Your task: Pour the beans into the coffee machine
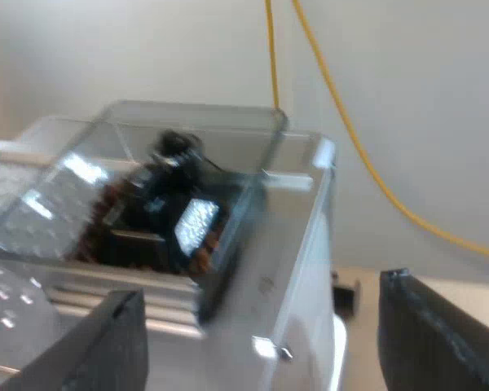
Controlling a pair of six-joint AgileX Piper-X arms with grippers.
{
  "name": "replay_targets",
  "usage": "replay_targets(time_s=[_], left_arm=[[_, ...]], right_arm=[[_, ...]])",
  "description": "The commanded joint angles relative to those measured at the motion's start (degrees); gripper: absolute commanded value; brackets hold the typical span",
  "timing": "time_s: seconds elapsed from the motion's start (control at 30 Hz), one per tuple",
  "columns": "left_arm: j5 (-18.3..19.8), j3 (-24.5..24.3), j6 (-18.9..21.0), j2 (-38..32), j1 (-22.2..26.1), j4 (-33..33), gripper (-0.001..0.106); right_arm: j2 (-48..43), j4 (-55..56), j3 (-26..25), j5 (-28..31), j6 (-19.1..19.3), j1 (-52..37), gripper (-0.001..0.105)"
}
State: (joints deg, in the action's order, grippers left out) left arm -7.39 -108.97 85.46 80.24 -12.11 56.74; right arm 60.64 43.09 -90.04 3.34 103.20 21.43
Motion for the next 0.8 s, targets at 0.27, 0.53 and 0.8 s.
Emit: replay_targets(time_s=[0.27, 0.53, 0.8], left_arm=[[4.1, 8.7, 3.2, -7.7, 7.5, 0.0, 0.029], [7.4, 22.9, 3.5, -17.2, 12.7, -4.8, 0.029], [9.9, 35.2, 6.6, -26.4, 16.4, -7.4, 0.029]], right_arm=[[-0.2, 6.3, -0.4, -5.1, 2.6, -7.9, 0.062], [-0.2, 10.6, -0.4, -13.9, 3.6, -17.7, 0.062], [-1.2, 12.7, -0.3, -13.8, 5.0, -19.9, 0.062]])
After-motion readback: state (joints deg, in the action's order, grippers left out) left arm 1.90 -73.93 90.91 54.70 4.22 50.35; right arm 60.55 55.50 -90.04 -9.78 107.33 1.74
